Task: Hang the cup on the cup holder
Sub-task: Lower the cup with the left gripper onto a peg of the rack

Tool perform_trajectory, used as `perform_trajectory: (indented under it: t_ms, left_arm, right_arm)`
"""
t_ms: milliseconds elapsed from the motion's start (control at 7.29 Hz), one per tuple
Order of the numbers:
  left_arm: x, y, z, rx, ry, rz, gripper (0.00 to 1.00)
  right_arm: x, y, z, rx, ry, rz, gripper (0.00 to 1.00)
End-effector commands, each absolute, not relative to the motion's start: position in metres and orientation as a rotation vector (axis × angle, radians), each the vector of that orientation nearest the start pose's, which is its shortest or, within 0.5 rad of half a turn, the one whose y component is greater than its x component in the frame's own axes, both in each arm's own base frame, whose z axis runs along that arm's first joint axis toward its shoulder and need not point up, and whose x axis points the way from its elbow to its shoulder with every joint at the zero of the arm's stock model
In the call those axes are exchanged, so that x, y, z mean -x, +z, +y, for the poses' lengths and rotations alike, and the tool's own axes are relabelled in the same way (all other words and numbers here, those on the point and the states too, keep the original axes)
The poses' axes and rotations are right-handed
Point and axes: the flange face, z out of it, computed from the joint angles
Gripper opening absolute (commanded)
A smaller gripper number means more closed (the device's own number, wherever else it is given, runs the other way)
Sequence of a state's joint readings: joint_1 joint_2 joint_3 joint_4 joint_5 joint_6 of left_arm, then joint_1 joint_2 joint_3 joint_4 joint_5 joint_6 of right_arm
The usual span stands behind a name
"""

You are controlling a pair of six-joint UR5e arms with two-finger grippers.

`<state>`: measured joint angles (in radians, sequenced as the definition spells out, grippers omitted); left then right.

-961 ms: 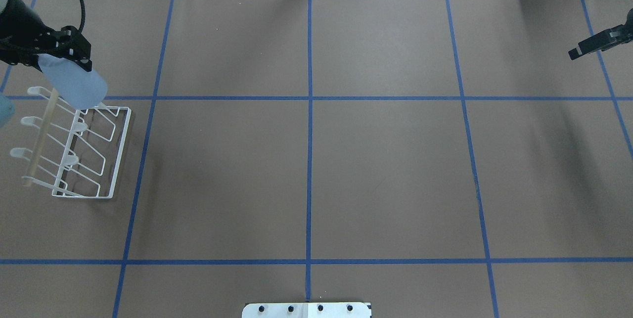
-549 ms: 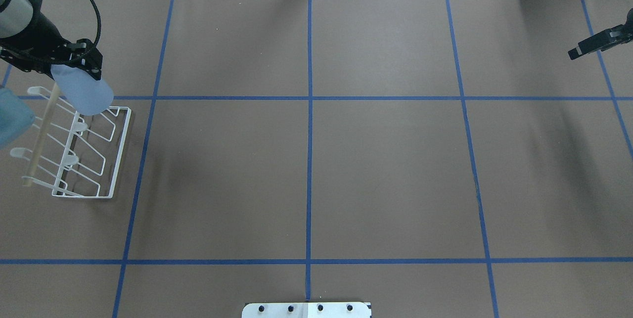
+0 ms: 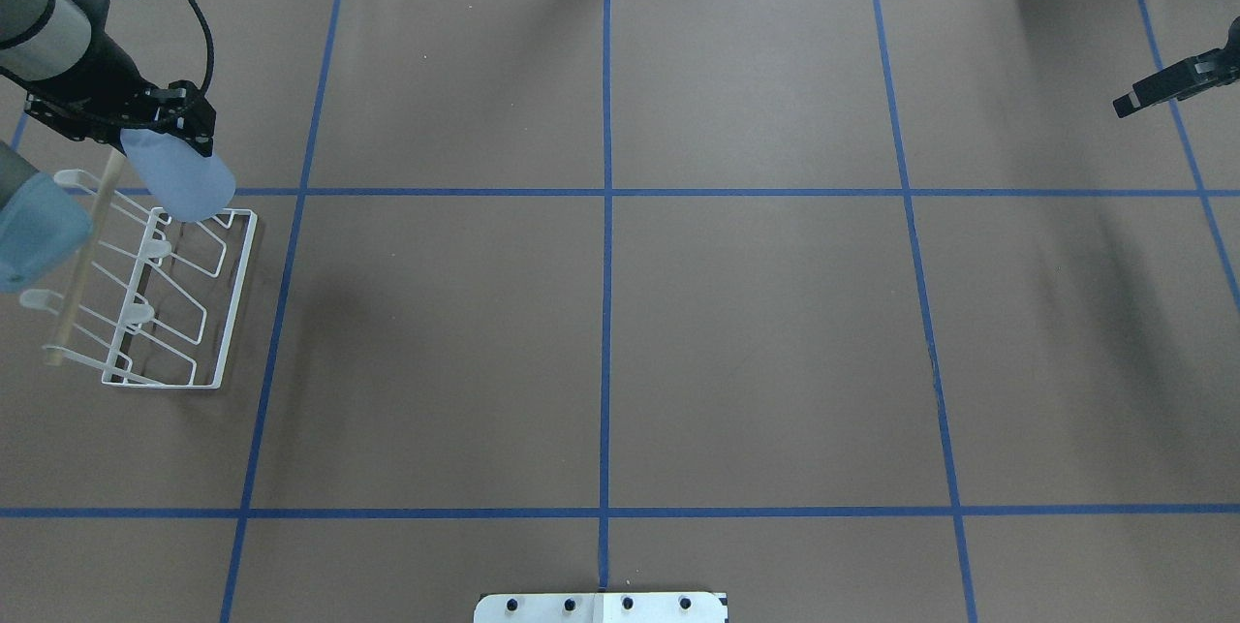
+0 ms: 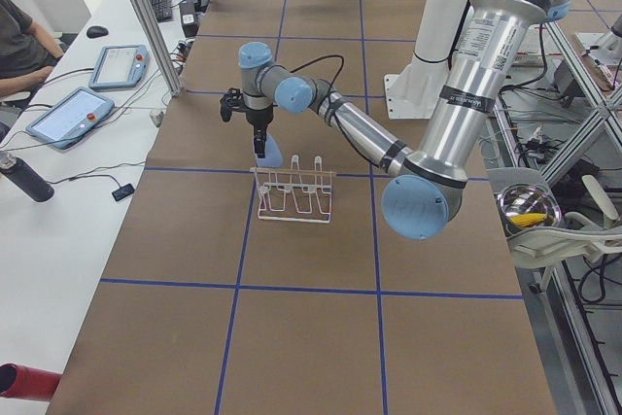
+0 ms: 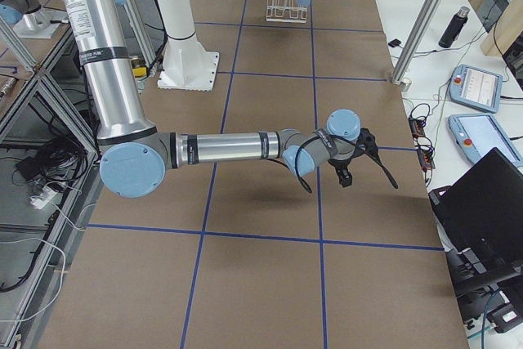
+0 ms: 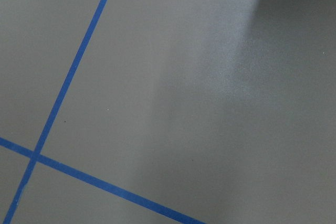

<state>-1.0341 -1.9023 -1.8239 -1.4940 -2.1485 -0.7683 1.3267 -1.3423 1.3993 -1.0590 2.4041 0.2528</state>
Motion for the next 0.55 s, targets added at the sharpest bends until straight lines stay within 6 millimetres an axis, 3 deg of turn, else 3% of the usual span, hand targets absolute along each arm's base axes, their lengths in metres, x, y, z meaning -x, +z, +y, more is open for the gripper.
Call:
perform_trajectory:
  t_ms: [0,137,275,412]
  left_arm:
    - [-0.2521,0.3810,-0.5446,-0.046,-0.055,0.726,0.03]
    - [-0.2603,0.3861,-0.5405,-0.048,-0.045,0.707,0.14]
    - [-0.2597,0.3873,-0.5398,-0.050,-0.042,0.705,0.45]
    - [-0.2597,0.3873,-0.5398,-0.049,-0.043,0.705,0.98]
  right_arm:
    - [0.0908,0.5511,-0.6083,-0.321,-0.223,-0.918,1.00]
    - [0.0915,0.5503,-0.6077,-0.317,-0.227,-0.929,1.00]
    - [0.0923,0.5480,-0.6083,-0.315,-0.230,-0.937,1.00]
    - [0.0924,0.5479,-0.6082,-0.315,-0.231,-0.939,1.00]
